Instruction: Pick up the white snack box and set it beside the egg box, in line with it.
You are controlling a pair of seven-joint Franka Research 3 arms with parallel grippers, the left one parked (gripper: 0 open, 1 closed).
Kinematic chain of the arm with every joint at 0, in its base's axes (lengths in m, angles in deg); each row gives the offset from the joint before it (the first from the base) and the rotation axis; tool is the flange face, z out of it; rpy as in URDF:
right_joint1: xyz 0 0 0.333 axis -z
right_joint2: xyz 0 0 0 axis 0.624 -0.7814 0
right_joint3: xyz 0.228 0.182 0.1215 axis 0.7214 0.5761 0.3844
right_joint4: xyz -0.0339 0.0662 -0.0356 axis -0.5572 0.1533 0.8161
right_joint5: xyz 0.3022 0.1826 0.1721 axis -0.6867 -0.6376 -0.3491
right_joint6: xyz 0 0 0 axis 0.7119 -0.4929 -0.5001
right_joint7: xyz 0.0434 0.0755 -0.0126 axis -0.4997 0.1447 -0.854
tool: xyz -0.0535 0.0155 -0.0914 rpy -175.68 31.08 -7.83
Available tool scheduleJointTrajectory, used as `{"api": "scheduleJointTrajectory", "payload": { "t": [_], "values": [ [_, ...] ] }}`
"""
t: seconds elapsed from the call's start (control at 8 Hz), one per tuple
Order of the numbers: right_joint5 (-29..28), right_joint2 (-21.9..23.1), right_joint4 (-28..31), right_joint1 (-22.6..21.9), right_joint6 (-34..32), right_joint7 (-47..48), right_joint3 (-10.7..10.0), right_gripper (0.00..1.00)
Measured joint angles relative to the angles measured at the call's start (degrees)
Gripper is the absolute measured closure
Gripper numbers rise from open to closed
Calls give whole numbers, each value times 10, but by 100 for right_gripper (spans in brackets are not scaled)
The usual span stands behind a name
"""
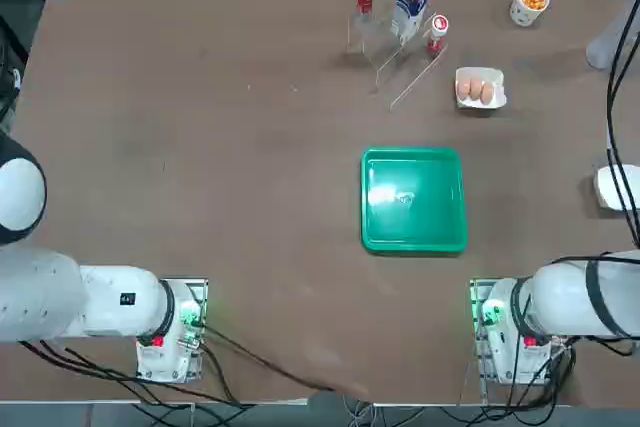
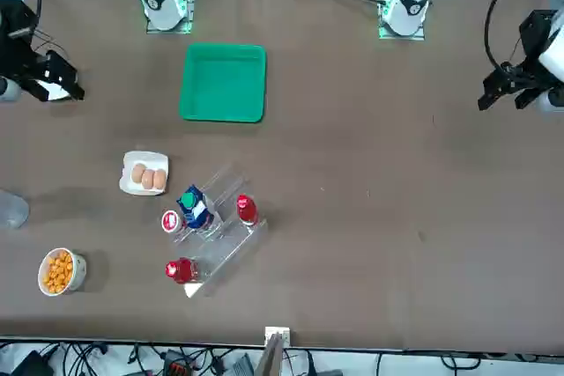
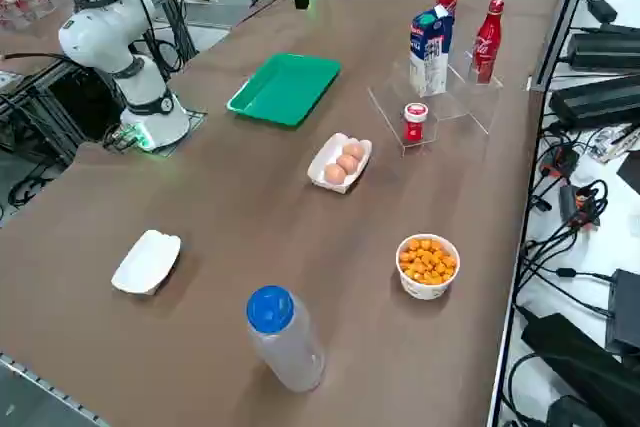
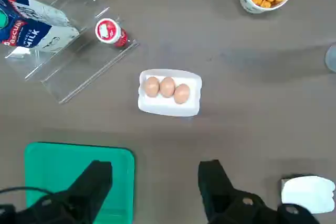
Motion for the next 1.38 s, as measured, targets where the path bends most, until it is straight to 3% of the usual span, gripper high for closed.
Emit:
{"api": "scheduleJointTrajectory", "payload": {
  "t": [0.88,1.12,1.38],
  "values": [
    [12,0,-2,0,-34,0,-7,0],
    [16,0,-4,22,-104,0,-10,0],
    [45,-2,3,82,-200,-1,-13,0]
  ]
}}
